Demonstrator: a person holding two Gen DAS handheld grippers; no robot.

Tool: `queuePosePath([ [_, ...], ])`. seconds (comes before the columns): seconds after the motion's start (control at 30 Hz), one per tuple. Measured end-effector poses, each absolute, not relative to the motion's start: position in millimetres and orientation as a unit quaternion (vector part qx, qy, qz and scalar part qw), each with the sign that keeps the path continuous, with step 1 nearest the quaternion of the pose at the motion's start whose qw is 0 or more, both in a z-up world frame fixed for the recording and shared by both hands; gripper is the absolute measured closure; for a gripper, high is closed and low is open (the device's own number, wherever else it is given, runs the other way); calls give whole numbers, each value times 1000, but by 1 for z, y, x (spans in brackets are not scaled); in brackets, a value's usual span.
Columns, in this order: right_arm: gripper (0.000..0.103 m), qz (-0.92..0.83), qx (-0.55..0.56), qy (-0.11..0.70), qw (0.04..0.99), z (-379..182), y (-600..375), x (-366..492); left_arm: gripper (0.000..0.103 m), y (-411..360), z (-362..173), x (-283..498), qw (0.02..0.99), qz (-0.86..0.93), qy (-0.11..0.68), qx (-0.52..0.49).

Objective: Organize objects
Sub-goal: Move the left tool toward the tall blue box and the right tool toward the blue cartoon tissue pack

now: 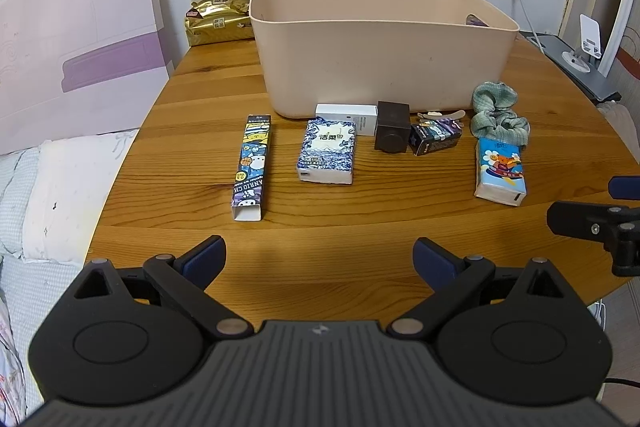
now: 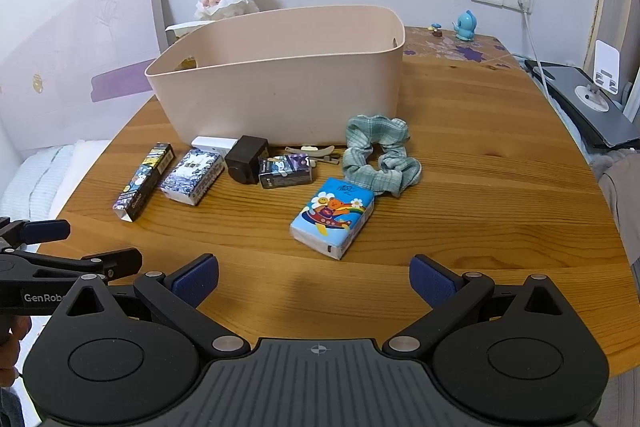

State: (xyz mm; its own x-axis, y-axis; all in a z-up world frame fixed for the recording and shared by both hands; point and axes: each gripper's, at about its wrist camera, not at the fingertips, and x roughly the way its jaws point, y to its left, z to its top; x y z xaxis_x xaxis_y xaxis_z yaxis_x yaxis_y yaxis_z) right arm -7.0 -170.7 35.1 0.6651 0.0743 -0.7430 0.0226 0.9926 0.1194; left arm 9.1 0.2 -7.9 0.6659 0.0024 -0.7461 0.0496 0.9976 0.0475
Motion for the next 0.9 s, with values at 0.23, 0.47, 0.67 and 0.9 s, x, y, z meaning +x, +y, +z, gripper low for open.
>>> queuePosePath([
  [0.23, 0, 11, 62, 406, 912, 35, -171, -4, 3, 4, -10, 14, 911, -8, 410, 29],
  [0.47, 0, 9, 59, 408, 911, 35, -170, -1, 3, 5, -10, 14, 911, -8, 410, 30],
  [0.67, 0, 9, 57, 412, 909, 34, -169, 4, 3, 12, -9, 21, 911, -6, 411, 27],
  [0.9, 0, 11, 60, 413, 909, 32, -170, 10, 3, 14, -12, 26, 912, -6, 410, 28],
])
